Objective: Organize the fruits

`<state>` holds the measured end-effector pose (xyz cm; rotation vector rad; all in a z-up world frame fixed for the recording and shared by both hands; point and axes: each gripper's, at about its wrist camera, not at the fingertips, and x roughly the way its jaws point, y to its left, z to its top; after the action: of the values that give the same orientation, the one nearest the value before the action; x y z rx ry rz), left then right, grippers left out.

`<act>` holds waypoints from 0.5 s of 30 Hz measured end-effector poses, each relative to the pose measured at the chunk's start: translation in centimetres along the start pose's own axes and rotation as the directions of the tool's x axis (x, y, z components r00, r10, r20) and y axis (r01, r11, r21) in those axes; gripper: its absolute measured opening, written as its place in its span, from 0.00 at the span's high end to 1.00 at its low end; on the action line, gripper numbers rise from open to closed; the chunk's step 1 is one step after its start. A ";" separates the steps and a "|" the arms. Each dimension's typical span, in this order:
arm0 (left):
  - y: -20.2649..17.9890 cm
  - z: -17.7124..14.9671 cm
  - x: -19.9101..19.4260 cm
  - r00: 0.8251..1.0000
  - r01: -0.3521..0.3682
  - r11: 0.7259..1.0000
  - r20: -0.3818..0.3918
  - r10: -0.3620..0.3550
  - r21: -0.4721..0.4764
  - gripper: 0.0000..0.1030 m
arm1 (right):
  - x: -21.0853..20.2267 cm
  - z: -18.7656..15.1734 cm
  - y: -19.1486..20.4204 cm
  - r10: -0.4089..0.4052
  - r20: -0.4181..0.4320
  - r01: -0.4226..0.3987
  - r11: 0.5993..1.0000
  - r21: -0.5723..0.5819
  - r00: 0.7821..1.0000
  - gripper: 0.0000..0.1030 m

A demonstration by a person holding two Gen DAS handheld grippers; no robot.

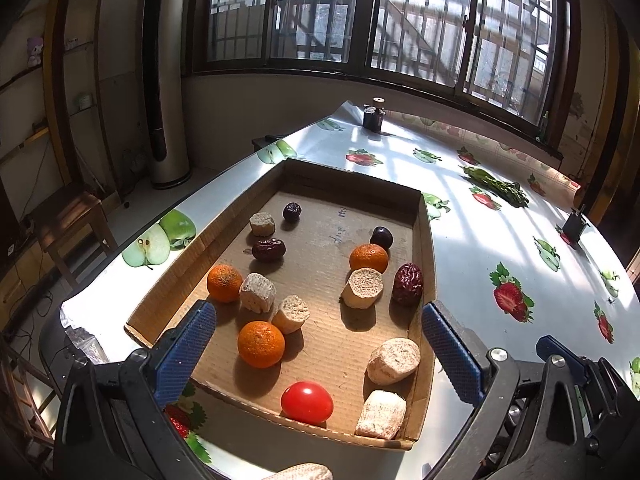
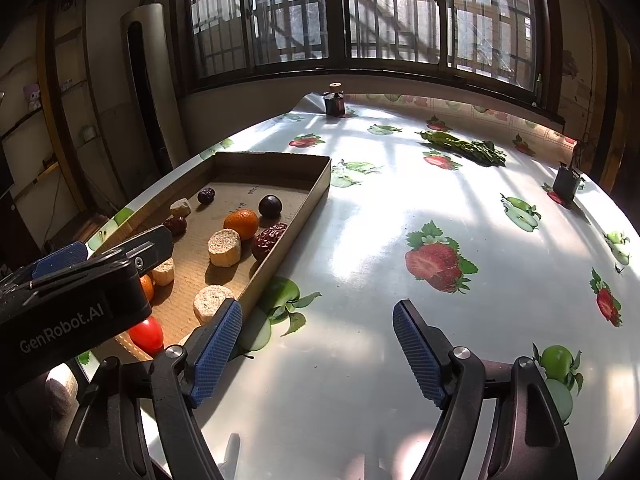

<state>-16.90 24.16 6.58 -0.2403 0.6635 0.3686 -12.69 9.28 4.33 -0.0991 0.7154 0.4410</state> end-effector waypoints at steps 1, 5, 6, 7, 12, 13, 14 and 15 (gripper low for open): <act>0.0 0.0 0.1 1.000 0.004 1.000 -0.004 -0.004 -0.002 0.00 | 0.0 0.0 0.1 0.000 -0.002 0.000 1.000 -0.002 1.000 0.20; 0.1 -0.1 0.3 1.000 0.007 1.000 -0.013 -0.007 -0.004 0.00 | 0.1 -0.1 0.2 0.000 -0.008 0.000 1.000 -0.009 1.000 0.20; 0.1 -0.1 0.4 1.000 0.009 1.000 -0.015 -0.009 -0.003 0.00 | 0.1 -0.1 0.3 0.000 -0.009 0.000 1.000 -0.011 1.000 0.20; 0.1 -0.1 0.4 1.000 0.011 1.000 -0.017 -0.011 -0.003 0.00 | 0.2 -0.1 0.3 0.000 -0.009 0.000 1.000 -0.012 1.000 0.20; 0.3 -0.1 0.8 0.999 0.028 1.000 -0.034 -0.028 -0.014 0.00 | 0.3 -0.1 0.5 0.001 -0.013 -0.001 1.000 -0.018 1.000 0.19; 0.3 -0.1 0.9 0.999 0.031 0.999 -0.038 -0.031 -0.017 0.00 | 0.3 -0.2 0.6 0.001 -0.014 -0.001 1.000 -0.019 1.000 0.19; 0.4 -0.2 0.9 0.999 0.033 0.999 -0.042 -0.034 -0.021 0.00 | 0.3 -0.2 0.6 0.001 -0.014 -0.001 1.000 -0.019 1.000 0.19; 0.5 -0.2 1.1 0.998 0.035 0.999 -0.046 -0.036 -0.026 0.00 | 0.4 -0.2 0.6 0.001 -0.015 -0.001 1.000 -0.020 1.000 0.19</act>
<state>-16.44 24.87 5.69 -0.2847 0.7001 0.3384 -12.79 9.92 3.99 -0.1208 0.7258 0.4486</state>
